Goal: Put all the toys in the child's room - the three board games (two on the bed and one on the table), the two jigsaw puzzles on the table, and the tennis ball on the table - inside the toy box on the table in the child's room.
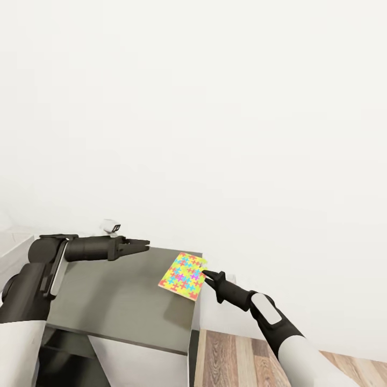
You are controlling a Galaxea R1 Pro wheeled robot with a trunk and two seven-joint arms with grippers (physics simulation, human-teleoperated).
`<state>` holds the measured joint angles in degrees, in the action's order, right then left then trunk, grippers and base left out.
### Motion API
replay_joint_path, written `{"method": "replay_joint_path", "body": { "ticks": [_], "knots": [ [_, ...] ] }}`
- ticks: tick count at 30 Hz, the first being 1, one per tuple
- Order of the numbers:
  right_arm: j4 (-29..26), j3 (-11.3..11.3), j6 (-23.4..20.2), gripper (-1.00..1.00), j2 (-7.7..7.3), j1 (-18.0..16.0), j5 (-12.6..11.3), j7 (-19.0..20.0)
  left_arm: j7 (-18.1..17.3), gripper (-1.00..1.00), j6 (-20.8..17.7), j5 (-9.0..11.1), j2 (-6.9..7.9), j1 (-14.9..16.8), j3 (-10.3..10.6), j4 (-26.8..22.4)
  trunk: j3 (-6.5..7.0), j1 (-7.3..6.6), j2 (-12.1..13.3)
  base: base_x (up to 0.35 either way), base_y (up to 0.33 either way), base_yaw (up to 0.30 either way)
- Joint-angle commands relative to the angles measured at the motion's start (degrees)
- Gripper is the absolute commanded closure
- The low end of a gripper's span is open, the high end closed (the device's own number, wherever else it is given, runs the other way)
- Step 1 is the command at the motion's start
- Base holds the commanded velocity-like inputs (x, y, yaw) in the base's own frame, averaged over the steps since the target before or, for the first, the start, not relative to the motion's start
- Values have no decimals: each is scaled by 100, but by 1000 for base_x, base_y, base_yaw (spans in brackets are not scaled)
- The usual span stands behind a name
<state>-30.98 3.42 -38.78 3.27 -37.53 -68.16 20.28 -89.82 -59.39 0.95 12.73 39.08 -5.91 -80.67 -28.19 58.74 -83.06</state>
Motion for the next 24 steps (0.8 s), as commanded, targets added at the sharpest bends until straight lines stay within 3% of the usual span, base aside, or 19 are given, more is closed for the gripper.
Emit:
{"method": "replay_joint_path", "body": {
  "ticks": [1,15,24],
  "knots": [
    [5,7,-11,100,-4,-6,5,15,-18,-100,-61,-3,2,3,1,-1,12,-23,38,-3,0,0],
    [12,-1,1,100,-3,0,5,20,-18,-100,-61,-39,-3,3,2,-1,264,-330,600,-1,0,0],
    [-27,27,208,100,-21,45,-33,71,-18,-100,-61,-42,-9,3,2,3,425,-528,961,-123,0,0]
  ]
}}
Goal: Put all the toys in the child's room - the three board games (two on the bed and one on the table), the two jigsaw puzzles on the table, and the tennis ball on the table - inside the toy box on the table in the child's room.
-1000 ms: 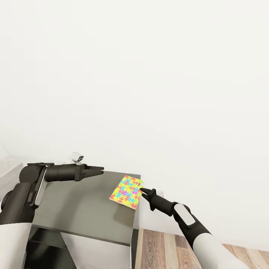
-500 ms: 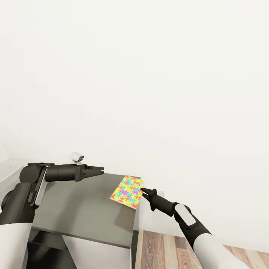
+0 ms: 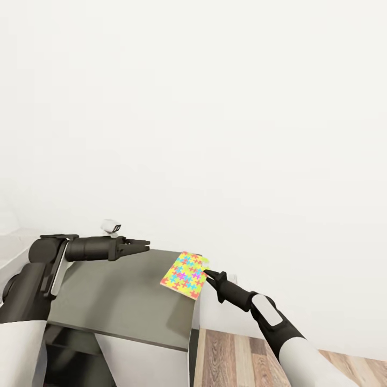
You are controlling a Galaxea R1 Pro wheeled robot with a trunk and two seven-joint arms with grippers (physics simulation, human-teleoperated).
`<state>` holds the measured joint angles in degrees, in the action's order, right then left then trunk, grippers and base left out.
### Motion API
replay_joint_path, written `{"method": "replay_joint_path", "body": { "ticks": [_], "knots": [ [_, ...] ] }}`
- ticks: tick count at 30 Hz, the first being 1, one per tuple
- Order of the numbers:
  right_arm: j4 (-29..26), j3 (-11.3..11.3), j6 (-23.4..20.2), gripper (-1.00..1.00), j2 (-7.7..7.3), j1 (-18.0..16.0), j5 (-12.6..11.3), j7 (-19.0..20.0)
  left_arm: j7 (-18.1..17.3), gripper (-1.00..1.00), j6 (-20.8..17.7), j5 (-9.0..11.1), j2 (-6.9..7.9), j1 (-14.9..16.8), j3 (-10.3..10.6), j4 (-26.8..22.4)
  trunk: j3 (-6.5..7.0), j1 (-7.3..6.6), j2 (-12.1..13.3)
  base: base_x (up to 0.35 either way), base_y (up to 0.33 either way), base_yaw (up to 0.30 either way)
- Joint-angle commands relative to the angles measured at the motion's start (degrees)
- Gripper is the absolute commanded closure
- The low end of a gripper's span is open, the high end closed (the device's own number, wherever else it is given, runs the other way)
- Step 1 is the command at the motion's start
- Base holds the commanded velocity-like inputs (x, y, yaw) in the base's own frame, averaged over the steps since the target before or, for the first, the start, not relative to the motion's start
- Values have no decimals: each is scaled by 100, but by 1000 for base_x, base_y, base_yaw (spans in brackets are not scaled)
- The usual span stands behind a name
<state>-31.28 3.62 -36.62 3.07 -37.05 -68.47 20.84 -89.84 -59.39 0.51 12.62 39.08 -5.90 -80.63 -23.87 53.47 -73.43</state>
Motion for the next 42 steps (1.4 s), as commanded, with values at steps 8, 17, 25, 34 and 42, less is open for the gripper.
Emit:
{"method": "replay_joint_path", "body": {
  "ticks": [8,17,25,34,42],
  "knots": [
    [-22,6,93,100,-39,46,-35,7,-16,-100,-61,9,10,3,-5,2,138,-177,319,-8,0,0],
    [-130,3,93,100,-65,48,24,2,-16,-100,-61,10,12,3,-13,3,299,-375,680,0,0,0],
    [-143,10,103,100,-152,35,-6,154,-16,-100,-61,11,11,3,0,3,443,-550,1001,-97,0,0],
    [-150,5,119,100,-159,31,-16,196,-16,-100,-61,2,8,3,-2,3,604,-748,1362,-56,0,0],
    [-150,7,135,100,-158,31,-9,201,-16,-100,-61,-6,4,3,1,3,748,-924,1682,0,0,0]
  ]
}}
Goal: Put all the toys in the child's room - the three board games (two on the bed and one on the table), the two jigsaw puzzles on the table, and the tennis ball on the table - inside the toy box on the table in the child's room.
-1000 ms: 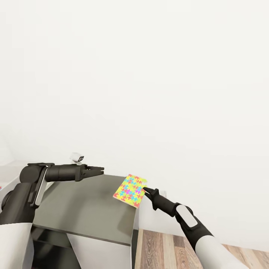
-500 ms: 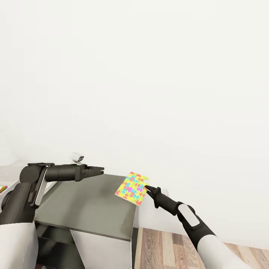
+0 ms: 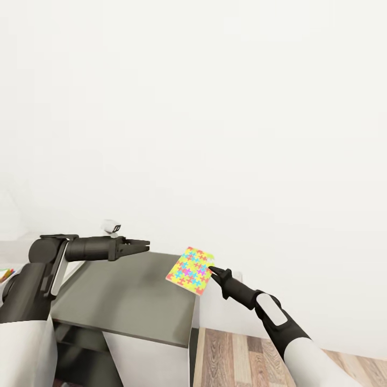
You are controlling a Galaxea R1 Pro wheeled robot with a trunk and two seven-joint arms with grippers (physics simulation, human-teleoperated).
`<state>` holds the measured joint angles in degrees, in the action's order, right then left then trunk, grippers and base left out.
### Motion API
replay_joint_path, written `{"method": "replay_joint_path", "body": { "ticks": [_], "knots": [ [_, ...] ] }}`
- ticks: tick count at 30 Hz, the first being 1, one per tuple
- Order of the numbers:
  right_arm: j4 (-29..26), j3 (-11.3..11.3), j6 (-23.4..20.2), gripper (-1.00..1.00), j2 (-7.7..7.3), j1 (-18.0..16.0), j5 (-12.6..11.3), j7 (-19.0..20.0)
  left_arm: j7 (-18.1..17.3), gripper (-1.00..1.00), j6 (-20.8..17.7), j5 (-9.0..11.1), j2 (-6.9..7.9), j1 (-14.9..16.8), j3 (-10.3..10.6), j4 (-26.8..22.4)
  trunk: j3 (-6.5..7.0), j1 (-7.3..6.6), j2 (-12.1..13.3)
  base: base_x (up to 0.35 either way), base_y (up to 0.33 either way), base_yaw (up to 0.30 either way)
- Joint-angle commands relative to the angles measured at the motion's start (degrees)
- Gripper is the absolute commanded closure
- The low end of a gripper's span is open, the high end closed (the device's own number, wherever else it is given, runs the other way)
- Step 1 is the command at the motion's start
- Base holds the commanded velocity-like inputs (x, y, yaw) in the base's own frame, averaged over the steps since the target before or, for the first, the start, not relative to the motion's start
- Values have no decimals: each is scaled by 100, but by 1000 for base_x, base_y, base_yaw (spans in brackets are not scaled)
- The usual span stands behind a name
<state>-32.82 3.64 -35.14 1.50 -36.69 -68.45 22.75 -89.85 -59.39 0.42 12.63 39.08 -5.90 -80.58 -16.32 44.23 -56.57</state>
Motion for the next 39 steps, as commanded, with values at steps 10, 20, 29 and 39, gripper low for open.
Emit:
{"method": "replay_joint_path", "body": {
  "ticks": [10,20,29,39],
  "knots": [
    [3,13,-2,100,2,-5,-2,11,-15,-100,-61,3,2,3,2,-2,173,-220,398,-36,0,0],
    [3,18,-1,100,7,-5,7,11,-15,-100,-61,-3,2,3,8,-2,352,-439,799,-50,0,0],
    [3,20,6,100,8,-5,21,11,-15,-100,-61,-6,-3,3,33,-2,514,-637,1160,-1,0,54],
    [10,14,16,100,8,-5,29,11,-15,-100,-61,-7,-6,3,111,-2,694,-857,1561,0,0,112]
  ]
}}
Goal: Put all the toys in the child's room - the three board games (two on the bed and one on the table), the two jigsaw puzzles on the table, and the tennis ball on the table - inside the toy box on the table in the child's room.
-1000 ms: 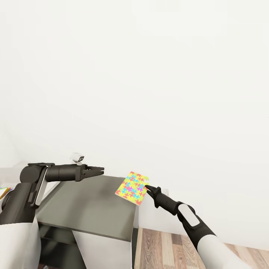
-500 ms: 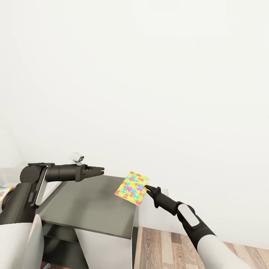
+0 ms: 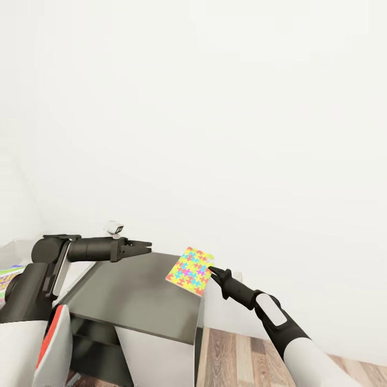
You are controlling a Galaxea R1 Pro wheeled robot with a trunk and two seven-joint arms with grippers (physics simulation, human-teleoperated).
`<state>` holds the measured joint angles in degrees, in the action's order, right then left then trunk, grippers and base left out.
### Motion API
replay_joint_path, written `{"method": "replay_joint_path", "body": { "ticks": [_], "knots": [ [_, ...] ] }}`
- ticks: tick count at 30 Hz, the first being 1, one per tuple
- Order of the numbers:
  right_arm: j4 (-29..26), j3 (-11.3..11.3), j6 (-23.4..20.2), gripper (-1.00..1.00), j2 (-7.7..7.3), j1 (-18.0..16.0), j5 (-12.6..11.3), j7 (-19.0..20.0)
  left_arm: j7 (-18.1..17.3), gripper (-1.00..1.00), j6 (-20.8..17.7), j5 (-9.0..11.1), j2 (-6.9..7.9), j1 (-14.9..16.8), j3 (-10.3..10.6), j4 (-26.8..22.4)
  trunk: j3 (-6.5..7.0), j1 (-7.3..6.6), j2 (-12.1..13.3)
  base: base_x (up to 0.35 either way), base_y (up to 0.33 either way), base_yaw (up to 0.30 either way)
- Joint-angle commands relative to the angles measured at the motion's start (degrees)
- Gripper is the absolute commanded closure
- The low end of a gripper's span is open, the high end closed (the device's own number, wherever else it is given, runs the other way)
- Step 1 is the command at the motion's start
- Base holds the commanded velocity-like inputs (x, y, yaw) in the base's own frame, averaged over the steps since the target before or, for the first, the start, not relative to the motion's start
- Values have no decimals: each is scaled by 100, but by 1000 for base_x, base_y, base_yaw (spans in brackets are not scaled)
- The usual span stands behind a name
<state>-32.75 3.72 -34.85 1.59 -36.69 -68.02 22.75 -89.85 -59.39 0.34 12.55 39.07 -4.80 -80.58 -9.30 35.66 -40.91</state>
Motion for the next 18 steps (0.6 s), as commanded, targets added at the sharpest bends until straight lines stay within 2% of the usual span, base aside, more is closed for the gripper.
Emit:
{"method": "replay_joint_path", "body": {
  "ticks": [1,5,10,18],
  "knots": [
    [4,6,-14,100,-1,-5,-12,10,-15,-100,-61,1,2,4,3,-1,11,-21,34,0,0,195],
    [5,6,-8,100,-1,-5,-10,10,-15,-100,-61,1,-3,4,8,-1,93,-109,195,0,0,227],
    [5,7,8,100,1,-5,-2,10,-15,-100,-61,1,-30,4,133,-1,197,-219,395,0,0,248],
    [14,5,3,100,-2,-5,-6,10,-15,-100,-61,-4,-36,4,172,-1,344,-394,716,0,0,42]
  ]
}}
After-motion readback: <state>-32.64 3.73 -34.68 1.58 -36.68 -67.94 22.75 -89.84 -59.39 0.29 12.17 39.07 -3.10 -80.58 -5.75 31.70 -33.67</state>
